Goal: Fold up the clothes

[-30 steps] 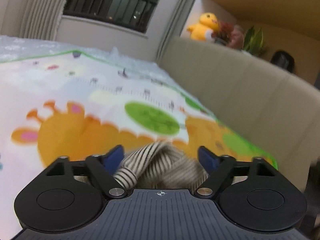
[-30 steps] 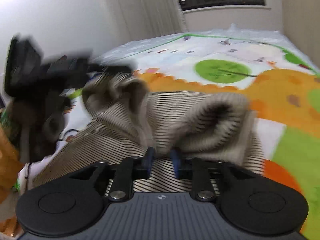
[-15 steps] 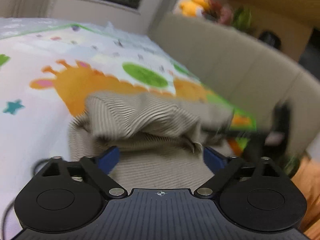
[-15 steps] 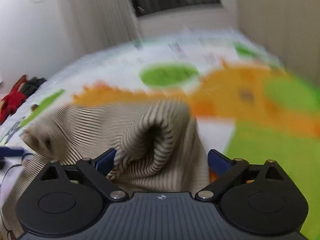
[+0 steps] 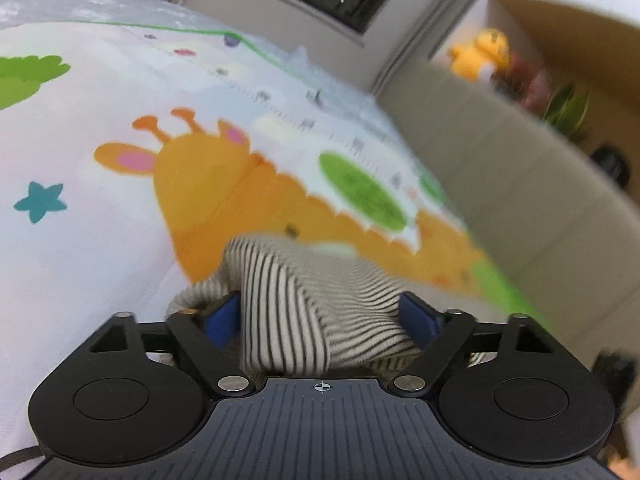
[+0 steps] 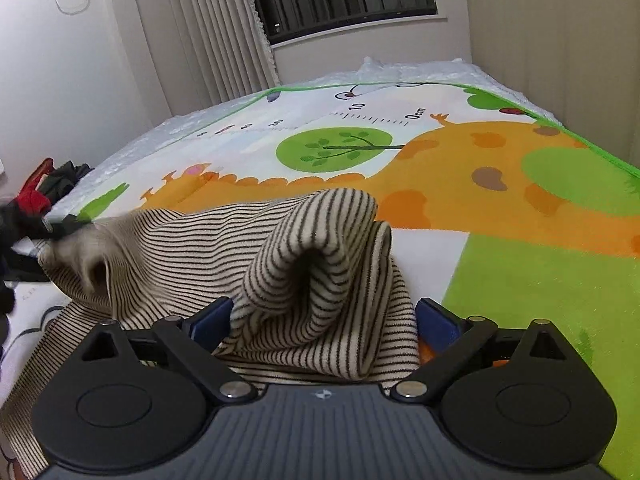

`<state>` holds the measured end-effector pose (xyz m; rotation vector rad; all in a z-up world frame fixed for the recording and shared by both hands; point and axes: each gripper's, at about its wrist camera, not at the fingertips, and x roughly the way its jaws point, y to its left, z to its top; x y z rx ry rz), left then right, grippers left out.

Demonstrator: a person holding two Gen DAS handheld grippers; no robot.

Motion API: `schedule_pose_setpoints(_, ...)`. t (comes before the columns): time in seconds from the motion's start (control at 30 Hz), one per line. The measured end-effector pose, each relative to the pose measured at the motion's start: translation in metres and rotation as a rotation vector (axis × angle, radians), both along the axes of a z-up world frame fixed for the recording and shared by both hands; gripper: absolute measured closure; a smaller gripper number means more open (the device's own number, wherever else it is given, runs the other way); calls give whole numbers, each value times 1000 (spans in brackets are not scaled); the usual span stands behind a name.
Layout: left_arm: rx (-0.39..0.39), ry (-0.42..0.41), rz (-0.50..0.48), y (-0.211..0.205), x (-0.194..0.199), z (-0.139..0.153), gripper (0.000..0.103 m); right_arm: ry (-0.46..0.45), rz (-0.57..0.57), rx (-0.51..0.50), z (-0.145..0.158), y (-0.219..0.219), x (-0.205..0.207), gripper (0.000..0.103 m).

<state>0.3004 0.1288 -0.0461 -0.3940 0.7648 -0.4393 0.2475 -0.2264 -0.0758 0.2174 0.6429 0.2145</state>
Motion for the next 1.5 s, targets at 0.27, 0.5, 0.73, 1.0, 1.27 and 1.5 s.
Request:
schedule_pose_setpoints(0.27,73,26,-60,3,-10,-18,32,-53,-24,214,27,-30,-15,13)
schedule_pose_setpoints(0.5,-74,32,-88,0,10,-27,46,50,37,225,1,-10,27,61)
schedule_pose_setpoints(0.73,-33,-59,-81,-16,66,-5,61,-34,59,206,29,0,85,79)
schedule_pose_setpoints(1.0,-68,-173,-101,-6,28,26,64,-99,110,283,54,-11,43,80)
schedule_pose_setpoints(1.27,-56,-105,-143,3,-47,3,64,-20,105,278,23,-9,-29,80)
schedule_pose_setpoints(1.5,50,-57,-23,13,-72,-16,35,-29,41,146,1,-12,-53,40)
